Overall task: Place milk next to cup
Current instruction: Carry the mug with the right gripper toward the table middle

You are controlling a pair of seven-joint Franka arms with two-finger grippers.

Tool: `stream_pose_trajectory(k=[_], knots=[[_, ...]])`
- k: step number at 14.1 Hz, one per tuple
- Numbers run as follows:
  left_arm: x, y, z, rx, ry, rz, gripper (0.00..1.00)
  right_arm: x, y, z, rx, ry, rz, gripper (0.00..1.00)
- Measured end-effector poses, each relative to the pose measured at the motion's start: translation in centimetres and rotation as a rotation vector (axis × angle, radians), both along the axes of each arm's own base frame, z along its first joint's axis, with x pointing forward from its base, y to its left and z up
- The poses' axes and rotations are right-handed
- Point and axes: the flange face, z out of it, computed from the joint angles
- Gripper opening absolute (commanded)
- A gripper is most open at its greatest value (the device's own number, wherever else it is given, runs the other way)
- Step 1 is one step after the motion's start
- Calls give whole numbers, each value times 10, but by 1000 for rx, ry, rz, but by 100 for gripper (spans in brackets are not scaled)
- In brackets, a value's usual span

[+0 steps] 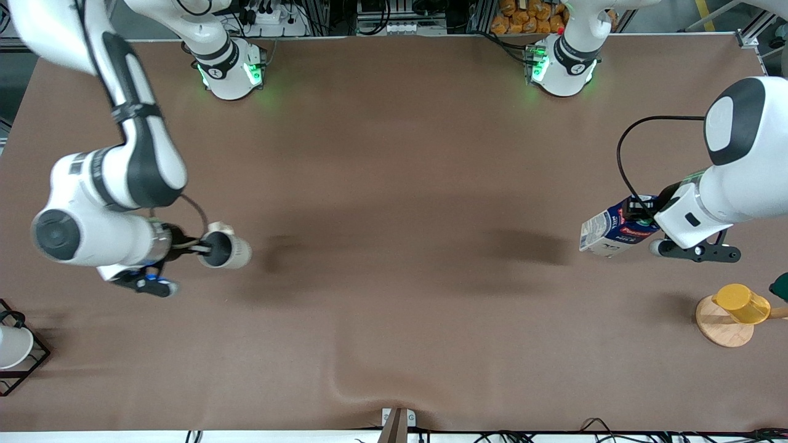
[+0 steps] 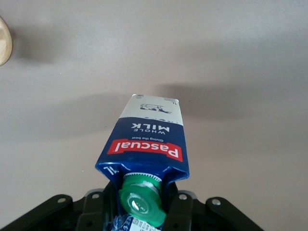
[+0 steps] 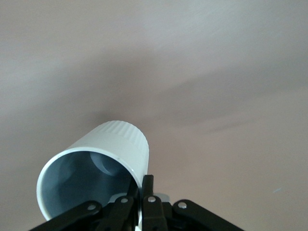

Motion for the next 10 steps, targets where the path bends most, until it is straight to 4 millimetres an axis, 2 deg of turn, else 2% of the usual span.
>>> stream_pose_trajectory(k=[6,8,10], knots=[[-1,-7,-3,4,8,20,12,-37,161,5,-19,-47,-166,0],[-3,-17,-4,0,17,2,12,-57,220,-8,-22,-75,-228,0],[-6,-29,-3,-3,27,-16,12,-81,278,-30,-24,-90,-278,0]])
